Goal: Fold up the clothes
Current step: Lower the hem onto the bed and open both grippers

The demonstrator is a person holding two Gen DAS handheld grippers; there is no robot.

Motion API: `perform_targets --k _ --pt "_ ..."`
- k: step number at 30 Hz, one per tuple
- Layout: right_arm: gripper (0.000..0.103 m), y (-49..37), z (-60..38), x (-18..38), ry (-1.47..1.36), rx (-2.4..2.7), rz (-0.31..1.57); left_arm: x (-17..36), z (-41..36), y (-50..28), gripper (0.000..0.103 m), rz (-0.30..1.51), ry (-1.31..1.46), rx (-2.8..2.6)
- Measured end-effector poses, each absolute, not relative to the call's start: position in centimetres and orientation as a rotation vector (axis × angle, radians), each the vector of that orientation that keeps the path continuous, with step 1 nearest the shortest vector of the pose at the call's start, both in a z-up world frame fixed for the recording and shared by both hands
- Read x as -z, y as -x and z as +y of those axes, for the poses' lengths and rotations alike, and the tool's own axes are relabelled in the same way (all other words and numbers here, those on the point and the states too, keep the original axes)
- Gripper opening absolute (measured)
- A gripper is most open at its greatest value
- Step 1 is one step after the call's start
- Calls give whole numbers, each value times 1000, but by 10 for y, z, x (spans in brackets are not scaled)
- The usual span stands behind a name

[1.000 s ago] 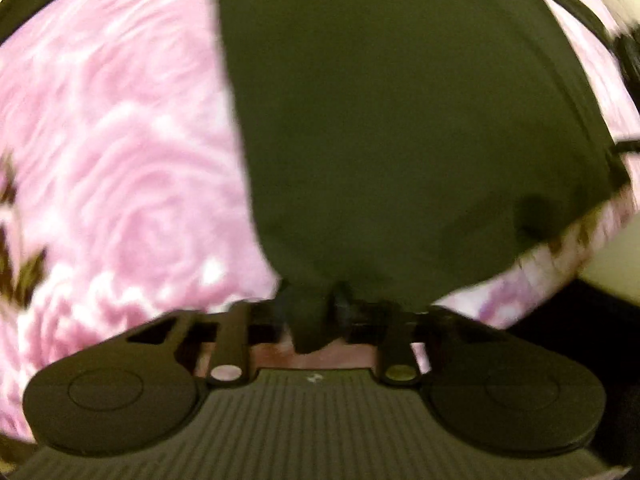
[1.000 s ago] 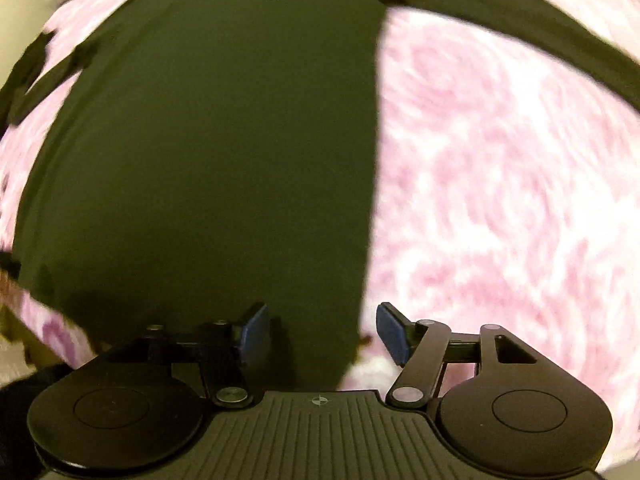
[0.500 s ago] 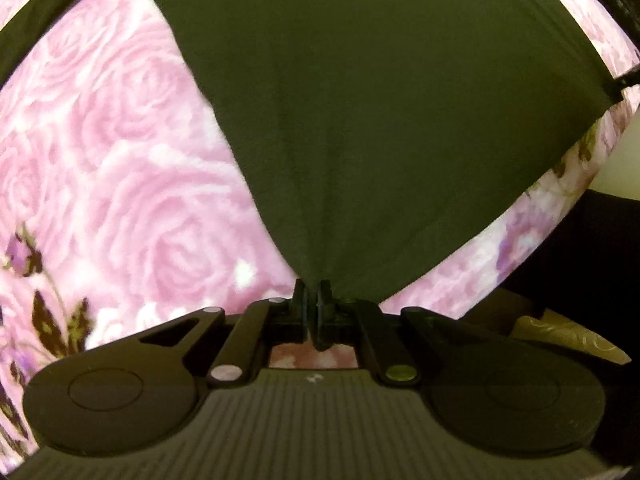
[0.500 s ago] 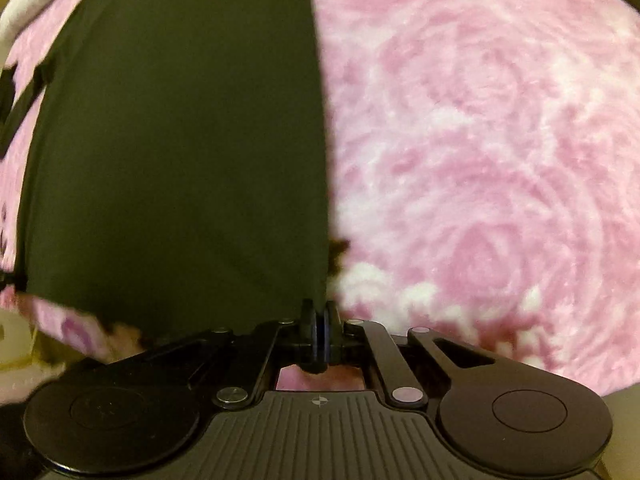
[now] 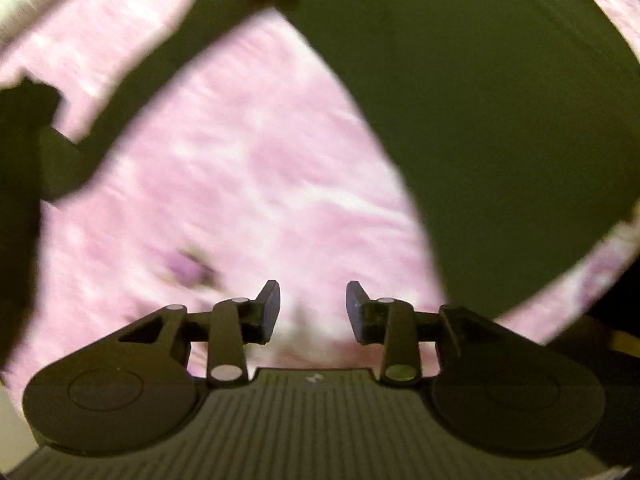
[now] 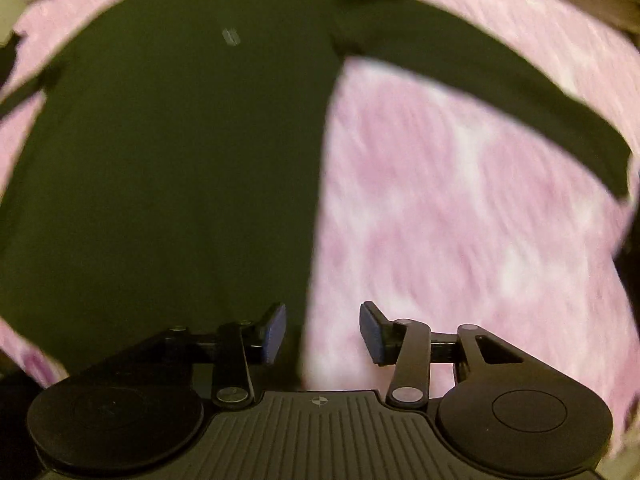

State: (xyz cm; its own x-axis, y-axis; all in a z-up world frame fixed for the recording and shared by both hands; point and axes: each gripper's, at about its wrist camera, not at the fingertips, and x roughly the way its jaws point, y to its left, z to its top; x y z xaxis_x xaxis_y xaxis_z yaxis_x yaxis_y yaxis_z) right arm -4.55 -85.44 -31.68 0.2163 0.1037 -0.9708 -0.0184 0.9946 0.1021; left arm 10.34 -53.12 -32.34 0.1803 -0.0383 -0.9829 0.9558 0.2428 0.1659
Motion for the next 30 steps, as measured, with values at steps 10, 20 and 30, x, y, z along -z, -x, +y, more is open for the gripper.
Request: perform_targets --k 10,20,30 --pt "47 -37 -765 289 -81 -207 1196 337 -517 -272 37 960 -1044 889" --pt "47 -33 -657 323 -51 -267 1237 341 -488 -387 27 898 -898 860" --pt "48 -77 -612 349 -69 -354 1268 307 -421 -397 0 899 -642 805"
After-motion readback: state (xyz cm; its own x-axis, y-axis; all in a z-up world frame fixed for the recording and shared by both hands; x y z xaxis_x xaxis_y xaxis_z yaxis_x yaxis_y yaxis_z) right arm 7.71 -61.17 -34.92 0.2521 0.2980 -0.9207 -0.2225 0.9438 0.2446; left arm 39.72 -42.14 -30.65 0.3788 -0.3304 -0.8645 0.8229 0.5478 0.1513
